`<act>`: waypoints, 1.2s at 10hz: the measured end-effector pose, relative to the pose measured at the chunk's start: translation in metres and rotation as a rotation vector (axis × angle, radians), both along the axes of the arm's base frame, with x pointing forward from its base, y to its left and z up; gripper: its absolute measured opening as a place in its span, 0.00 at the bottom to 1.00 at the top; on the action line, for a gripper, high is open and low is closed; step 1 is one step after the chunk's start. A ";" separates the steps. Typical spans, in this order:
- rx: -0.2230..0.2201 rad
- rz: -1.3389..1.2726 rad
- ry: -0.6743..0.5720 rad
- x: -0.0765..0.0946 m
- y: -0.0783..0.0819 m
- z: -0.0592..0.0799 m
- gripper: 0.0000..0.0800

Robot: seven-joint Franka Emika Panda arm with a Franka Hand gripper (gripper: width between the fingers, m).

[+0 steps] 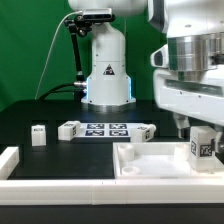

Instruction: Assemble one leg

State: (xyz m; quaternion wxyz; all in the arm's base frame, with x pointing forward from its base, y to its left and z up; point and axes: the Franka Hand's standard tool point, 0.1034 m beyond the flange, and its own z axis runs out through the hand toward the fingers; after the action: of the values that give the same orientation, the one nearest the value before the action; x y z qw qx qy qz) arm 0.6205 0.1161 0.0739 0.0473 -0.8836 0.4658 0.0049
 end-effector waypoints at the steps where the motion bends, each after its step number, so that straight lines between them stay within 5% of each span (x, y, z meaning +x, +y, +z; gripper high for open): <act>1: -0.004 0.080 -0.006 0.000 0.001 0.000 0.81; 9: -0.108 1.130 -0.091 0.005 0.000 -0.002 0.81; 11: -0.106 1.111 -0.089 0.004 0.000 -0.002 0.48; 12: -0.106 1.111 -0.089 0.004 0.000 -0.002 0.48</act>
Offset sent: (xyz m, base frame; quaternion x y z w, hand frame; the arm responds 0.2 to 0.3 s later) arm 0.0129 -0.0036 -0.0047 -0.0223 0.0095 -0.3695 0.9289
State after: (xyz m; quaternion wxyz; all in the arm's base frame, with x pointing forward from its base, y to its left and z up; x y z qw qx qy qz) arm 0.6249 0.1162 0.0720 0.0127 -0.9968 -0.0725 -0.0319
